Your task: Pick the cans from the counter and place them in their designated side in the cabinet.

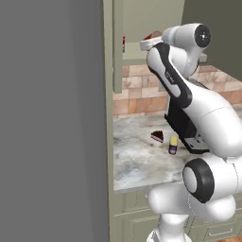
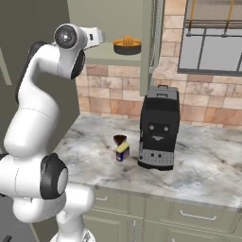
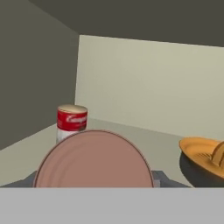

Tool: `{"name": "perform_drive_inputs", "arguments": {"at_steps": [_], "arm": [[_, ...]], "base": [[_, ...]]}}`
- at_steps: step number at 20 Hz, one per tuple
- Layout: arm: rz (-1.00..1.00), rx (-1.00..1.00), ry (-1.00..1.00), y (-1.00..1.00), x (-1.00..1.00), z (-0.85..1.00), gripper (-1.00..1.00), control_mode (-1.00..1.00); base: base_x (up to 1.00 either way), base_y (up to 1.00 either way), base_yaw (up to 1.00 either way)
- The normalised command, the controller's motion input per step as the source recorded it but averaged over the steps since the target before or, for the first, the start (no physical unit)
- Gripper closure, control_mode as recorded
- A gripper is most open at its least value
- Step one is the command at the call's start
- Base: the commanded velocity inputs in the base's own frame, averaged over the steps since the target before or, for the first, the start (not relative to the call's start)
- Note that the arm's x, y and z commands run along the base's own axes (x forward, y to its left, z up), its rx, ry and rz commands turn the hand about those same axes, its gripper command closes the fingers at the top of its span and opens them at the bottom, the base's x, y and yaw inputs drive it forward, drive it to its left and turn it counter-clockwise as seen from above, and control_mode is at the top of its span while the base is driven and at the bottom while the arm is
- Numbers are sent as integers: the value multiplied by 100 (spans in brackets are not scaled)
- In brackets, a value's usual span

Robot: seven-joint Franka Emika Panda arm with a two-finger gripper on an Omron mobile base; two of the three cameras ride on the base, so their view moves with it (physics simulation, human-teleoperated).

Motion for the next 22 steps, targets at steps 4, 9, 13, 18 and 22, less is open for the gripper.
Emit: {"name": "perform_drive_inputs", "arguments": {"at_steps": [4, 9, 13, 18, 22], "arm": [[5, 0, 1, 1, 26, -2, 100, -100], [4, 0, 2, 3, 27, -1, 100, -100], [2, 0, 3, 5, 26, -1, 100, -100], [2, 0, 3, 6, 25, 0, 100, -100], [1, 0, 5, 3, 22, 0, 100, -100]], "base": [[0, 0, 0], [0, 0, 0], [0, 0, 0], [0, 0, 0], [0, 0, 0]]}}
